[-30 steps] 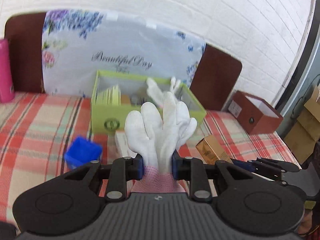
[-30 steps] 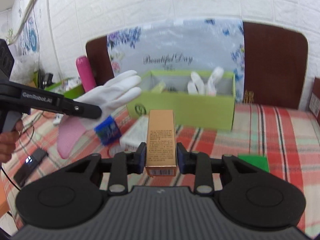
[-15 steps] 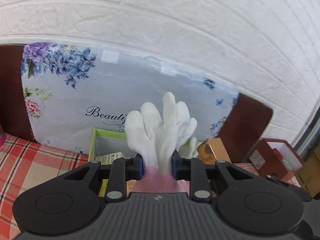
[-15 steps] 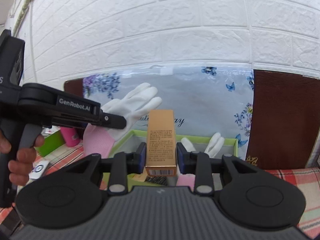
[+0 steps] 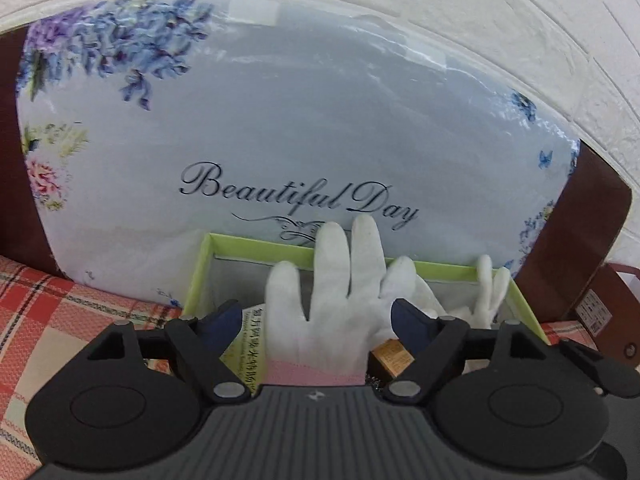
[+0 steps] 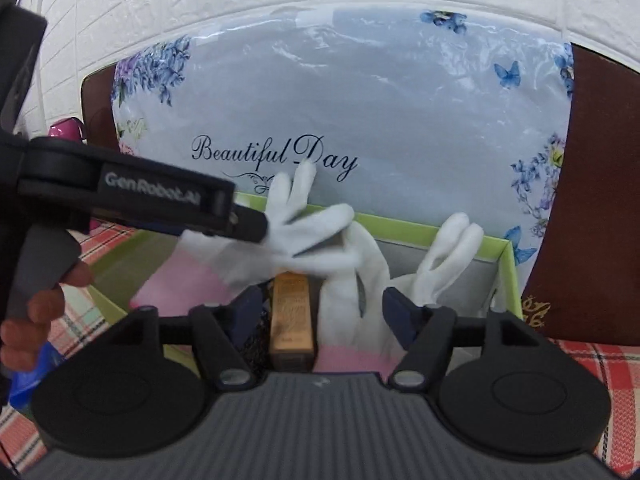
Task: Organize objects
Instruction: 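Carry the tan box and glove into the lime-green box and release both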
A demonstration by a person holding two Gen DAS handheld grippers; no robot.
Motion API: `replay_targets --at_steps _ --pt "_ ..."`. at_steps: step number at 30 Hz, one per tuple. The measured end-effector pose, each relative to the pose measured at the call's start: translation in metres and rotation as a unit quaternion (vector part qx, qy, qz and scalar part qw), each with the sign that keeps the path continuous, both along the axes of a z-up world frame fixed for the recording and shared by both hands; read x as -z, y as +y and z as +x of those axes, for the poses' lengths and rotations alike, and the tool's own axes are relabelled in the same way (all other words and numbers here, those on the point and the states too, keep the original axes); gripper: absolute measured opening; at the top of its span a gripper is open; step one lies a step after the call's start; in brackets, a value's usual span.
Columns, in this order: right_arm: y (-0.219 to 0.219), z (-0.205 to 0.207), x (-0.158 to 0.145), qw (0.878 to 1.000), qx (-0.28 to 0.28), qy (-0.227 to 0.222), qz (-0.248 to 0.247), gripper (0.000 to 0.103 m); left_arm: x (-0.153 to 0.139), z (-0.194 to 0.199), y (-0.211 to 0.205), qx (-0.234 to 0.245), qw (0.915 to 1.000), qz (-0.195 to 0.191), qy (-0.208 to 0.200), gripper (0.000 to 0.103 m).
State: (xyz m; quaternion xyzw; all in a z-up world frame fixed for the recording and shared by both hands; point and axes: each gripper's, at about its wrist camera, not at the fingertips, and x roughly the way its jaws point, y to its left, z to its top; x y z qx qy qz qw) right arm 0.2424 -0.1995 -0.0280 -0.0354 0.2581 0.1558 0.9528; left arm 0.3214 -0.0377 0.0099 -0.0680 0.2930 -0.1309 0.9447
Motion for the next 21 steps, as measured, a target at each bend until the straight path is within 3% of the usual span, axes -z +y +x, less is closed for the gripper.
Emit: replay_targets --at_steps 1,5,7,14,21 --pt "-0.001 -0.002 0.001 1.000 0.001 -0.002 0.003 0.083 0.000 -0.001 0.002 -0.004 1.0000 0.004 0.001 0.086" --pt "-0.008 -0.012 -0.003 1.000 0.014 -0.009 0.014 0.090 -0.007 -0.013 0.009 -0.011 0.9999 0.001 -0.001 0.086" --pt "-0.013 -0.019 -0.010 0.999 0.022 -0.015 0.020 0.102 -0.015 -0.022 0.009 -0.014 0.9998 0.006 -0.010 0.086" --pt "-0.032 -0.058 -0.043 0.997 0.042 -0.041 0.047 0.103 -0.051 -0.077 -0.003 -0.022 0.9985 0.043 -0.027 0.086" --pt "-0.049 -0.117 -0.060 0.994 0.058 -0.061 0.071 0.103 -0.062 -0.137 -0.013 -0.015 0.9973 0.061 -0.039 0.087"
